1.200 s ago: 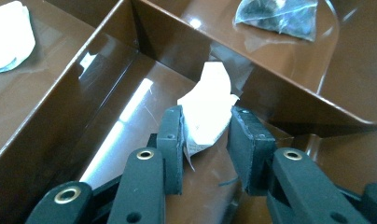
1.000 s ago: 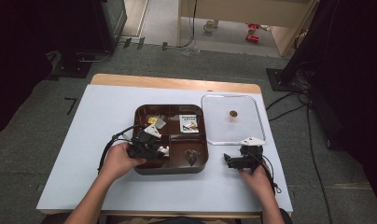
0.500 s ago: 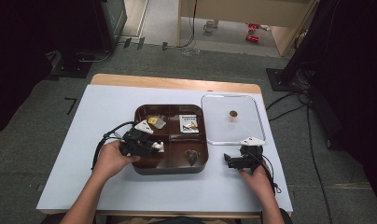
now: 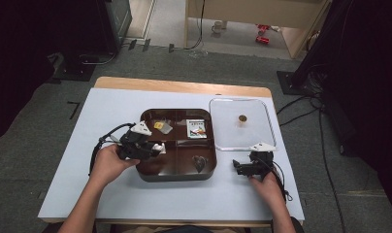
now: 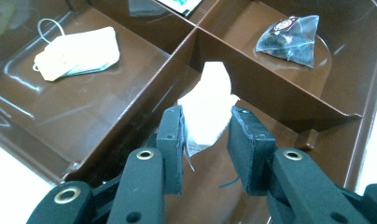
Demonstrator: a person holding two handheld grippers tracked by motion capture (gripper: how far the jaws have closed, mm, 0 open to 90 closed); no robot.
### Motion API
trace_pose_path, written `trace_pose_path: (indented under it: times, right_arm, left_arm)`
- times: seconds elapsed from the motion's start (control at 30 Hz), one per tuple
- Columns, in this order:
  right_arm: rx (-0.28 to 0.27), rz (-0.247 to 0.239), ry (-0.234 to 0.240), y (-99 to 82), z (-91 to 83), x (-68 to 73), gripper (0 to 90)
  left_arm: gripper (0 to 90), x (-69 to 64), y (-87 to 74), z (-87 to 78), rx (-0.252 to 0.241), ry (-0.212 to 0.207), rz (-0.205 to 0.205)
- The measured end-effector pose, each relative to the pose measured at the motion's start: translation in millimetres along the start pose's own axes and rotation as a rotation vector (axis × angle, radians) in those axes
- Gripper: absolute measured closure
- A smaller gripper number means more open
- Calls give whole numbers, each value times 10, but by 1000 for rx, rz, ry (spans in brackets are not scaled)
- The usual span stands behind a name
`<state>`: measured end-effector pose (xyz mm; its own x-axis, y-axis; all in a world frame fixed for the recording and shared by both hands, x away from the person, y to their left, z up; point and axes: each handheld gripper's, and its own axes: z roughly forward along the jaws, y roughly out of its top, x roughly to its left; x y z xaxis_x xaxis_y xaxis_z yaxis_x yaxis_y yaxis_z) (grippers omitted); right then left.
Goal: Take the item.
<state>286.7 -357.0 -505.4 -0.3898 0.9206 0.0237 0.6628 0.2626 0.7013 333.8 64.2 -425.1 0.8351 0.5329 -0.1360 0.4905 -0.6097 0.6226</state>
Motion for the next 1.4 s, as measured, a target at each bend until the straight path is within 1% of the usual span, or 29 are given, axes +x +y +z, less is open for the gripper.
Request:
trace_pose_path:
  times: [0.5,1.07,1.27,1.4]
  right_arm:
    - [0,1,1,0,1,-2,0]
    - [0,1,1,1,2,-5,0]
    - [0,2,2,1,2,-5,0]
    - [0,2,2,1,2,-5,0]
  left_arm:
    - [674,91,-55,-211,-38,32,-24]
    - [674,239,-200,-483,-98,81,-86]
    - [674,285,-265,-548,-106,105,-106]
    - [674,309,-298,-585,-124,115,-118]
